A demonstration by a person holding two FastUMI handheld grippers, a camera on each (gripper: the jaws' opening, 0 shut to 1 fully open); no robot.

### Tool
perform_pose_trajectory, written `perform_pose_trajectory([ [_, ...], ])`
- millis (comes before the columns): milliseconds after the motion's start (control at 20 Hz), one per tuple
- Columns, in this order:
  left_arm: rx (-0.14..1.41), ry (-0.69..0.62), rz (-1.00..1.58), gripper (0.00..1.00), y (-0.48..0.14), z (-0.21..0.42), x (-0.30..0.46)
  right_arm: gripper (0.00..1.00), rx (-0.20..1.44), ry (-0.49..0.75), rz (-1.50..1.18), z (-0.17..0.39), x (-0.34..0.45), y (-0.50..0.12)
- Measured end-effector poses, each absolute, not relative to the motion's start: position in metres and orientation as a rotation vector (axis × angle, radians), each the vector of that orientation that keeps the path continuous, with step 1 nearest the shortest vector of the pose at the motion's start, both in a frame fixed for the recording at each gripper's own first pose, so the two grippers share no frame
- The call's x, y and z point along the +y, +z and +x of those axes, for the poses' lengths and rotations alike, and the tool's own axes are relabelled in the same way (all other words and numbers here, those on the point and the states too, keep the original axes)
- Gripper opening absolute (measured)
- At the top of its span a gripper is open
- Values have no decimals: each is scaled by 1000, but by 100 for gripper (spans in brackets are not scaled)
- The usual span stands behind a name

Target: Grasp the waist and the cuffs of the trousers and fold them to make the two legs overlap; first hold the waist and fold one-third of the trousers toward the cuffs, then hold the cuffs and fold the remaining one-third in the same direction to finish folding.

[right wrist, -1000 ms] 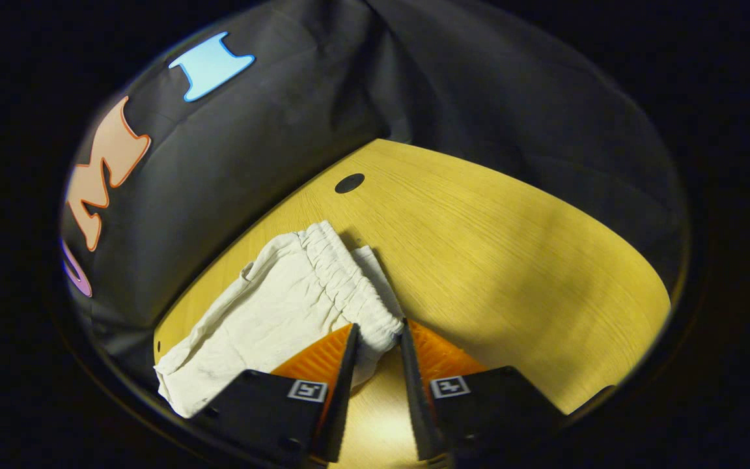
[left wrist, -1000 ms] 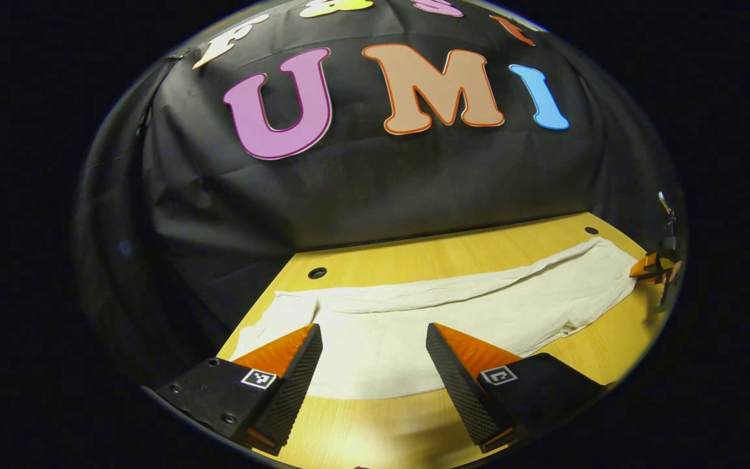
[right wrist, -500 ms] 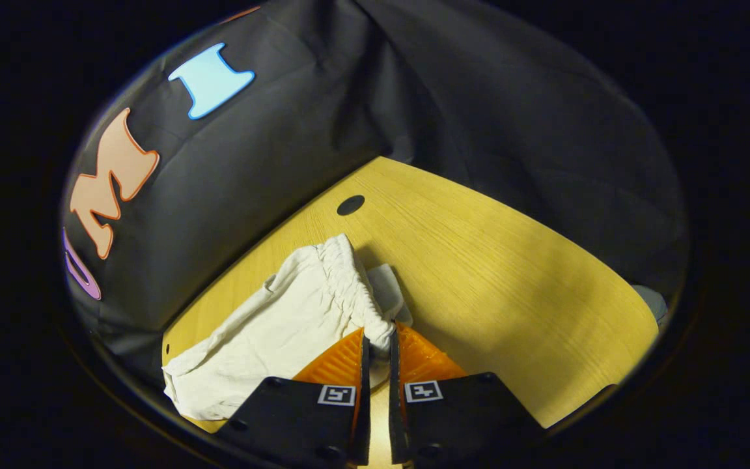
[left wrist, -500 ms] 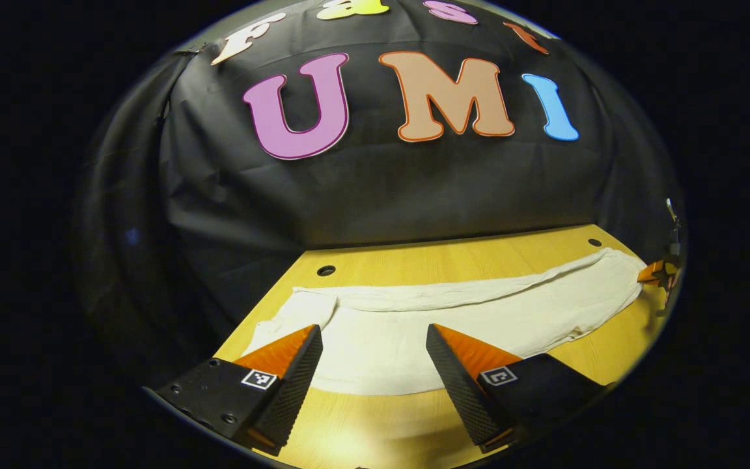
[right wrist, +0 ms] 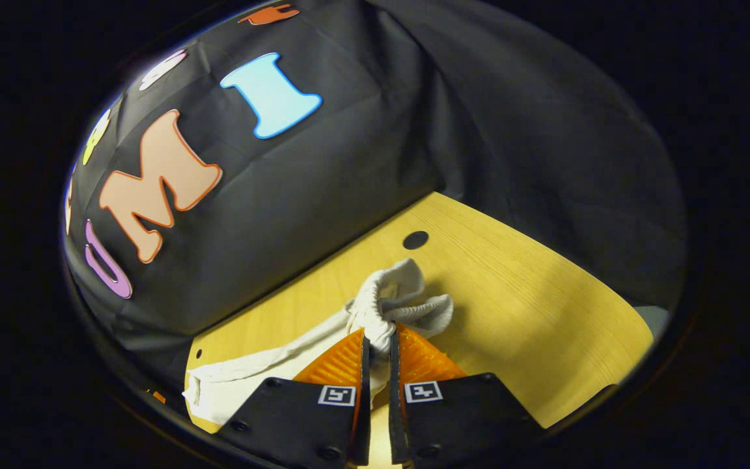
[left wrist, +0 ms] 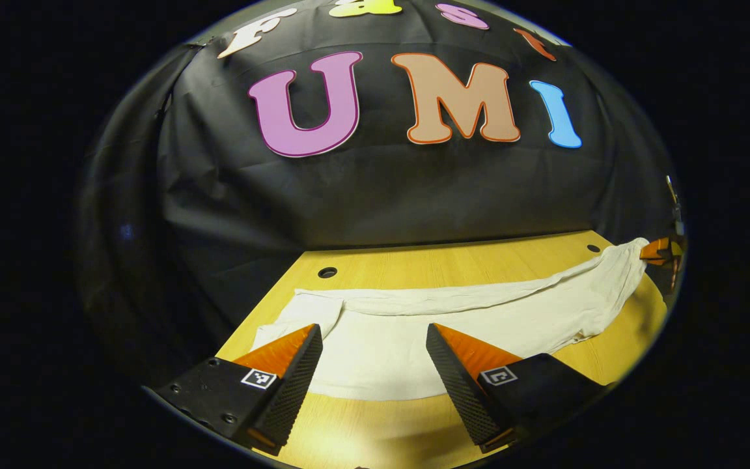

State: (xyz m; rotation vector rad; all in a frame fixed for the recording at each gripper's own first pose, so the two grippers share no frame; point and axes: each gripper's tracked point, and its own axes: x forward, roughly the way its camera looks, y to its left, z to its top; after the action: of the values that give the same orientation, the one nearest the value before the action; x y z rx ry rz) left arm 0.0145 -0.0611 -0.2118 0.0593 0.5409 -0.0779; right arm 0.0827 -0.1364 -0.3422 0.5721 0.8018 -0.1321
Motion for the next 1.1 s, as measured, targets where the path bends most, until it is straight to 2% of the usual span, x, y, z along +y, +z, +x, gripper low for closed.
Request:
perform_pose_trajectory([
  [550,554,-78,28,97,-224,16,-8,13,725,11,492,101,-29,-276],
  [1100,574,-7,-10,97,-234,-5,60,13,728,208,451,109,108,-251],
])
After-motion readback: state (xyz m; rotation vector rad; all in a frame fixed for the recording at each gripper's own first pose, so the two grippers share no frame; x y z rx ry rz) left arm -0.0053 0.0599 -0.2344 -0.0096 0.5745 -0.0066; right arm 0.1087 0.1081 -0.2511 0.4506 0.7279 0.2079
